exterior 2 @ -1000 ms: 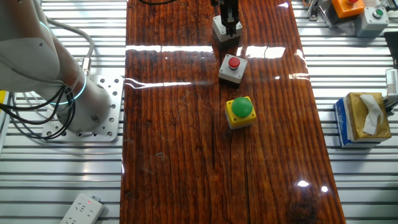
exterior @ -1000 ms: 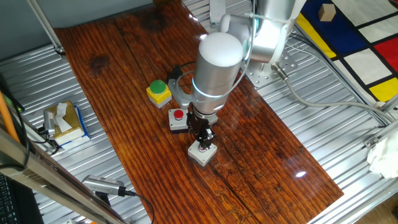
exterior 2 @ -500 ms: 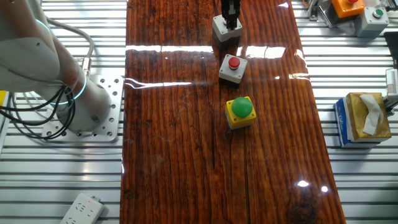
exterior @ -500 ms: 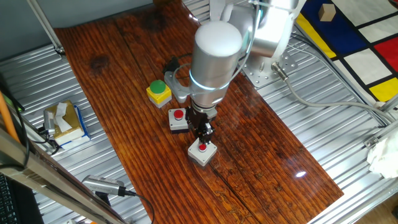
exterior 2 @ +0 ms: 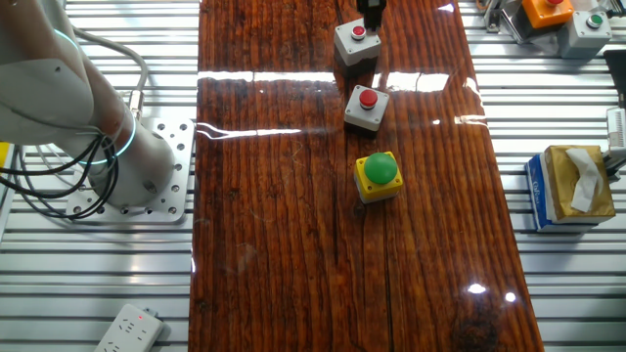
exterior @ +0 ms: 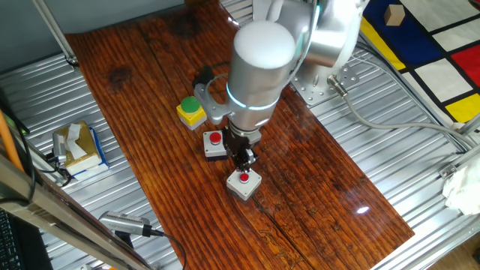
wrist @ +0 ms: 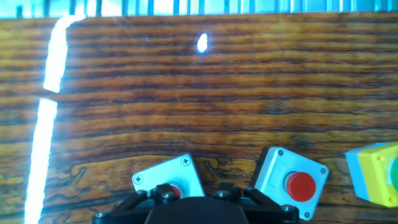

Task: Press three buttons from left to right in sequence

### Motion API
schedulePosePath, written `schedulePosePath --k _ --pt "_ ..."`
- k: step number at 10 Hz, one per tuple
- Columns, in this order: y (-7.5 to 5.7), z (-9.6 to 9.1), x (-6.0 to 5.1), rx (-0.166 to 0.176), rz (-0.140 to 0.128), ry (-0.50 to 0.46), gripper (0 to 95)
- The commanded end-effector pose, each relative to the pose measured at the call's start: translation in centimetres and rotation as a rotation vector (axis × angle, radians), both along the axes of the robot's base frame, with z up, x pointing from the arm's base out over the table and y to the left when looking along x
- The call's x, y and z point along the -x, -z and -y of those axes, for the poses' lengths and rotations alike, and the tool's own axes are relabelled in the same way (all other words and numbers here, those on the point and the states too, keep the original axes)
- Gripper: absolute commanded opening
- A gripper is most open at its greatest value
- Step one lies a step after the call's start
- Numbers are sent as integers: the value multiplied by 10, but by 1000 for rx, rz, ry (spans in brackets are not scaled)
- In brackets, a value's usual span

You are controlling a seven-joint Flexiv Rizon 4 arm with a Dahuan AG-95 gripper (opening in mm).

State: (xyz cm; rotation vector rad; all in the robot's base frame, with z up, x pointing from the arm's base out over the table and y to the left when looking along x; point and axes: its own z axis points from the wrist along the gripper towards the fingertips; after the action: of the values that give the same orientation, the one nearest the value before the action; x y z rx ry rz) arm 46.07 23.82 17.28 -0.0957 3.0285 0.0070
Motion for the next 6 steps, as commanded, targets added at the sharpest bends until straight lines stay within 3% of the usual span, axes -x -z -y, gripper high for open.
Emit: schedulePosePath --k 1,2,6 --pt "-9 -3 -5 10 -5 -23 190" --pt "-10 -3 -6 19 -6 -33 0" --pt "-18 12 -9 41 -11 -95 0"
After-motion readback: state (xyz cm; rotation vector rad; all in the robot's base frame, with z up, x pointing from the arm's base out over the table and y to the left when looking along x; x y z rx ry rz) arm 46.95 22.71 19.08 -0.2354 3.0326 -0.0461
